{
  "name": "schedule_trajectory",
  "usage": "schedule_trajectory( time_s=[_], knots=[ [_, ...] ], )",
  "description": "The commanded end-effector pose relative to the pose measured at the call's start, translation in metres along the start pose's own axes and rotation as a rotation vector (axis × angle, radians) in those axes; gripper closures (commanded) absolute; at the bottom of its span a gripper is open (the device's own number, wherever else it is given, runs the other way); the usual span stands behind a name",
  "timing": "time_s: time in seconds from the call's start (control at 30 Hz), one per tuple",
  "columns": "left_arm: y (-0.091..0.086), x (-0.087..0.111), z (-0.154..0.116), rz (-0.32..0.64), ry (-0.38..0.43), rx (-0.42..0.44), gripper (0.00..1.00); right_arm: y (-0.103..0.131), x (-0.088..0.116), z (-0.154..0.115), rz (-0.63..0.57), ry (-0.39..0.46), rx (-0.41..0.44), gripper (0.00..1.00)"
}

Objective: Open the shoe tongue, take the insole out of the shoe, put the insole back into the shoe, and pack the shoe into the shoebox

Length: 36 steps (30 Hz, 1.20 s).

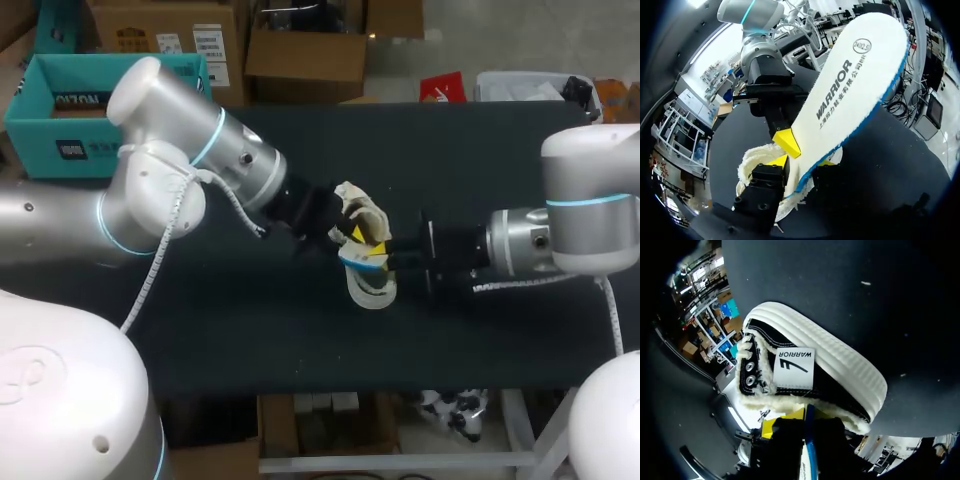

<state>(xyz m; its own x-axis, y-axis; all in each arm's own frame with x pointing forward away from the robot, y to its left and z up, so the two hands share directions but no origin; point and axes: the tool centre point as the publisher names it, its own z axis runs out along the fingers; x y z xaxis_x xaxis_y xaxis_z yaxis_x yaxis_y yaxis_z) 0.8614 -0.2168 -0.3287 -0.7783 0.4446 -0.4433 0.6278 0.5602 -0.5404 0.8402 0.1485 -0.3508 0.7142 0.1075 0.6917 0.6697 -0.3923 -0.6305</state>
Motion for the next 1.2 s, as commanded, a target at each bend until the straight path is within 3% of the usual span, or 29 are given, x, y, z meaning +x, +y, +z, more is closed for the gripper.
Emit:
schedule_trajectory(
  time_s=[0.03, 0.1, 0.2, 0.23, 0.47, 0.53, 0.57, 0.73, 0.93, 1.0, 1.2],
  knots=[
    [-0.009, 0.012, -0.01, 0.019, -0.022, 0.024, 0.51, -0.002, -0.001, -0.003, 0.001, 0.007, -0.01, 1.0],
    [-0.013, 0.014, -0.011, 0.031, -0.027, 0.027, 0.57, 0.0, -0.001, -0.004, 0.002, 0.01, -0.011, 1.0],
    [-0.018, 0.014, -0.011, 0.045, -0.033, 0.027, 0.9, 0.003, 0.0, -0.005, 0.005, 0.012, -0.011, 1.0],
    [-0.018, 0.014, -0.011, 0.048, -0.034, 0.026, 0.97, 0.003, 0.0, -0.005, 0.006, 0.012, -0.011, 1.0],
    [-0.017, 0.012, -0.006, 0.049, -0.04, 0.007, 1.0, 0.004, 0.001, -0.009, 0.012, 0.018, -0.014, 1.0],
    [-0.017, 0.011, -0.004, 0.049, -0.041, -0.002, 1.0, 0.0, 0.001, -0.011, 0.009, 0.018, -0.021, 0.35],
    [-0.017, 0.011, -0.003, 0.049, -0.041, -0.002, 1.0, -0.002, 0.001, -0.012, 0.008, 0.017, -0.025, 0.24],
    [-0.017, 0.01, 0.0, 0.053, -0.051, -0.03, 1.0, -0.018, 0.001, -0.02, 0.011, 0.015, -0.05, 0.58],
    [-0.017, 0.007, 0.004, 0.053, -0.072, -0.047, 1.0, -0.027, 0.002, -0.018, 0.012, 0.007, -0.05, 0.77],
    [-0.018, 0.007, 0.005, 0.055, -0.076, -0.053, 1.0, -0.027, 0.002, -0.015, 0.008, 0.001, -0.046, 1.0],
    [-0.017, 0.007, 0.006, 0.058, -0.081, -0.072, 1.0, -0.021, 0.002, -0.01, -0.022, -0.02, -0.052, 1.0]
  ],
)
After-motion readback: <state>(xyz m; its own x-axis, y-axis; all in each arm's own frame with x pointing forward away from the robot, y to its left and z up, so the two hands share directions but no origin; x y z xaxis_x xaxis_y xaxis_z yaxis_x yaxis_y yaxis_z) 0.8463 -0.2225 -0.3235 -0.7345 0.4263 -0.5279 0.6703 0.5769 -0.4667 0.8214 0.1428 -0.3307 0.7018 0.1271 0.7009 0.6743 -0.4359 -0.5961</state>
